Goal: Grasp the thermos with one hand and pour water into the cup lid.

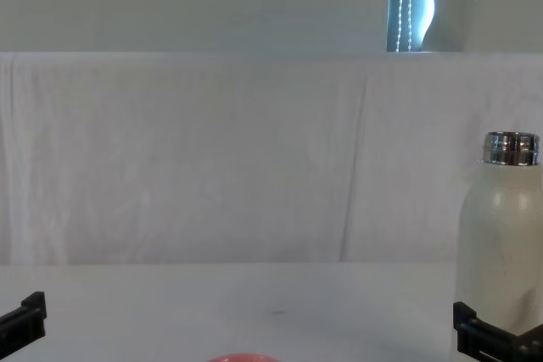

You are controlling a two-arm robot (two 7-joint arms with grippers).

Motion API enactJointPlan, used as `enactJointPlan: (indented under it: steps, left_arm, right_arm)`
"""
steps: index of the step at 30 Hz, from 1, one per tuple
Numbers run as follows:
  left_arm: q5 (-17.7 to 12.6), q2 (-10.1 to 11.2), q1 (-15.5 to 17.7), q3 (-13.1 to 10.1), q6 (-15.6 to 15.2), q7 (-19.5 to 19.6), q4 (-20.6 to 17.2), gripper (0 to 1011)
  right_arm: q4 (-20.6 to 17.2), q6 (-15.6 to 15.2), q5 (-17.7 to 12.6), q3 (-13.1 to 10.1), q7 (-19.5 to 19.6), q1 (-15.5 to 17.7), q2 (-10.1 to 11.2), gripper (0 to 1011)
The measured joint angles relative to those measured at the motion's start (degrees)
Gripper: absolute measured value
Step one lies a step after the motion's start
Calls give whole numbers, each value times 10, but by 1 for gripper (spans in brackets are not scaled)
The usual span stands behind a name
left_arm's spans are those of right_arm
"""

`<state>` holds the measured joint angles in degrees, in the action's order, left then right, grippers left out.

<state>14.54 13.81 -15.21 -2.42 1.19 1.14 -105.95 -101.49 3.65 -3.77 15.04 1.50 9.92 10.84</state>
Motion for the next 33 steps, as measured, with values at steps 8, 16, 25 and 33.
enactJointPlan:
  steps: [8,16,25,33]
  left_arm:
    - [0,0,0,0,0,0,0,1001]
    - [0,0,0,0,0,0,0,1001]
    - [0,0,0,0,0,0,0,1001]
    - [0,0,0,0,0,0,0,1001]
  right_arm:
    - [0,0,0,0,0,0,0,1003]
    - [0,0,0,0,0,0,0,1003]
    - [0,0,0,0,0,0,0,1003]
    - [0,0,0,0,0,0,0,1003]
